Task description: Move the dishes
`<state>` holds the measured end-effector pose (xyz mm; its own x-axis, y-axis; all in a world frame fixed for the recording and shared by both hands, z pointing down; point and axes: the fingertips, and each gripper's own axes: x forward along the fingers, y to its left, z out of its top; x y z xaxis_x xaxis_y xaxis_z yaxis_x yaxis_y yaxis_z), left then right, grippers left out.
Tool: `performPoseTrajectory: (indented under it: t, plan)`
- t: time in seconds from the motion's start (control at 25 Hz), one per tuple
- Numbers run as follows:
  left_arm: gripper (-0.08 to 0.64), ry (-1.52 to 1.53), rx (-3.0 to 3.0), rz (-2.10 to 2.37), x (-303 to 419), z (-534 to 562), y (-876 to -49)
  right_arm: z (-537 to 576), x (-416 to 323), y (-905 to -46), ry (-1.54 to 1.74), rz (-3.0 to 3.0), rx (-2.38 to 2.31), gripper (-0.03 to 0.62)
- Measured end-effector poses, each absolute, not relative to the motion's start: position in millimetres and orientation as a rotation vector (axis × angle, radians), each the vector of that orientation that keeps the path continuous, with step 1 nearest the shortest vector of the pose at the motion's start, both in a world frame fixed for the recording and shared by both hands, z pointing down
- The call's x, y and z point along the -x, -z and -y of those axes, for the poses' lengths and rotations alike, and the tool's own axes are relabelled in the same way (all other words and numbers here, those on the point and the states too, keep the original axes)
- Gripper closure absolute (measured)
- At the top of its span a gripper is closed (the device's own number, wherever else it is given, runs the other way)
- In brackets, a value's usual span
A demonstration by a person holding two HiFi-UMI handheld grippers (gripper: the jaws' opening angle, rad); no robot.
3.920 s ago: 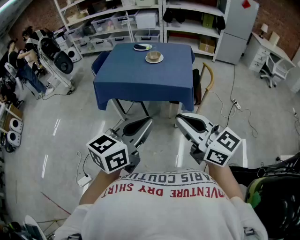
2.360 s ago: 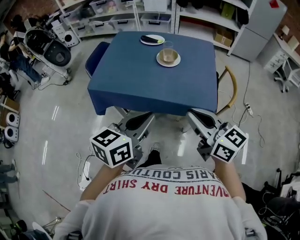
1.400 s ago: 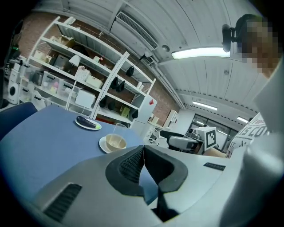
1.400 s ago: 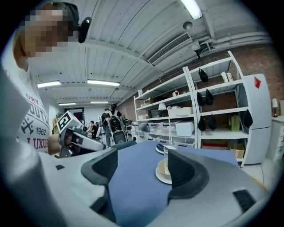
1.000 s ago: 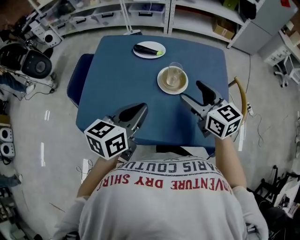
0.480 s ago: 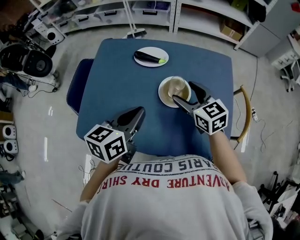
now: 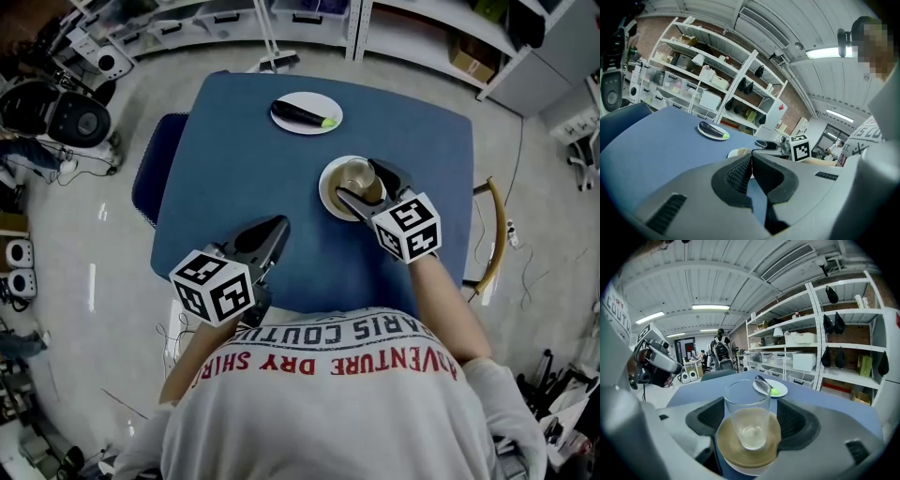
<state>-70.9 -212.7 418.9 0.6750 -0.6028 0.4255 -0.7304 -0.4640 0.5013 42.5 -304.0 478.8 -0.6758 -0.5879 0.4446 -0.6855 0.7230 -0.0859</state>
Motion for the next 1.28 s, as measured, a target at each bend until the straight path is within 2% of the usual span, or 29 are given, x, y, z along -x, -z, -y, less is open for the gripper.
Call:
performPoseTrajectory:
  t: [0.32,0.48,1.28]
  plan:
    - [0.532,-0.236,-2.195,1.041,74.9,214.2,-423.7,306.3,-38.2,-480.4,-0.325,2.543,-0.970,0.261]
    - [0.532,-0.230,-2.189,1.046,76.1,213.6,-425.4,307.1,-37.8,-481.0,-0.316,2.536,-0.982,0.304]
    - [0.532,-0.199,-2.195,1.052,79.6,203.7,-422.1,301.9,-36.9,-480.7,-0.299,2.484,-0.965,0.307]
